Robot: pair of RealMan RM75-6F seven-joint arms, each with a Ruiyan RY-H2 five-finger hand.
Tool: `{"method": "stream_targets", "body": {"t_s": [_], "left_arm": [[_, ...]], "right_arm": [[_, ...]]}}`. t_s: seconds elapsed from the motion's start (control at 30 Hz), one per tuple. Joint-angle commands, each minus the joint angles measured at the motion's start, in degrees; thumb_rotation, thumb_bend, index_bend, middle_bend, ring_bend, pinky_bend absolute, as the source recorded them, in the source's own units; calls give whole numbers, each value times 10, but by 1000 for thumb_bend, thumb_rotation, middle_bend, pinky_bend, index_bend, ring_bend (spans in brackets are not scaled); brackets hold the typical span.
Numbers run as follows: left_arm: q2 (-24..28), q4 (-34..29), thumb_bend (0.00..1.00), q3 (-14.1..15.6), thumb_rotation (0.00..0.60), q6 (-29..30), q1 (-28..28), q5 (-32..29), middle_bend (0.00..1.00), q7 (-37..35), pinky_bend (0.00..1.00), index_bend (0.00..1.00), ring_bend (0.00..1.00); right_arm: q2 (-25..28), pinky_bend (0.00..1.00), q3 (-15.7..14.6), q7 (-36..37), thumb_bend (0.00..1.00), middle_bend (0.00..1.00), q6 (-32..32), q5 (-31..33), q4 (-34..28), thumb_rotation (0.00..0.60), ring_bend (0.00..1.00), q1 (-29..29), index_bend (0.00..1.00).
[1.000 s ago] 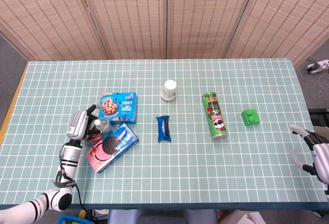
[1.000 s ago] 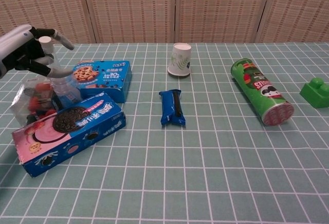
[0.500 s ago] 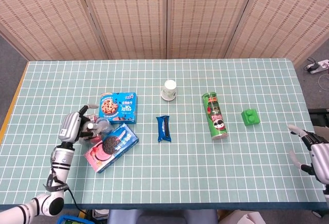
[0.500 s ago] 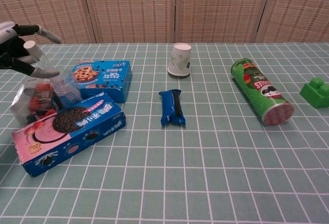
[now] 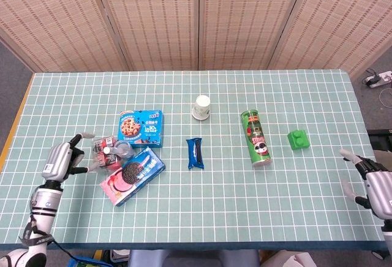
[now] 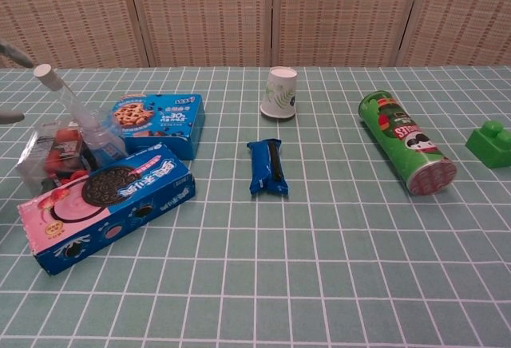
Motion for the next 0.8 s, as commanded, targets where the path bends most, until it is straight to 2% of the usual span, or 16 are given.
{"method": "stream_targets", "body": {"t_s": [0.03, 0.13, 0.33, 0.5, 0.63, 0.8], "left_arm": [[47, -34, 35, 25, 600, 1, 21, 24, 1000, -10, 1000, 373, 1000], [72, -47, 35, 41, 600, 26, 41, 50, 1000, -1, 1000, 387, 1000], [87, -34, 68, 72, 600, 96, 83, 88, 1000, 110, 1000, 397, 1000], [90, -28, 75, 96, 600, 111, 106, 96, 1000, 171, 1000, 406, 1000], [89, -18, 81, 105, 600, 116, 117, 102, 1000, 175, 1000, 405, 1000], [75, 12, 84, 102, 600, 132, 129, 106, 1000, 160, 1000, 404, 1000]], "right_arm": [[-3, 372, -1, -11, 361, 304, -4, 1, -2, 600, 287, 2, 200], [-6, 372, -2, -26, 361, 307, -9, 4, -5, 600, 287, 3, 200], [-15, 372, -2, -59, 361, 308, -20, 11, -10, 600, 287, 7, 200], [-22, 372, -2, -84, 361, 308, -28, 19, -13, 600, 288, 10, 200], [-26, 372, -1, -97, 362, 308, -33, 24, -14, 600, 287, 12, 200], [-29, 372, -1, -104, 362, 308, -35, 28, -14, 600, 287, 12, 200]]}}
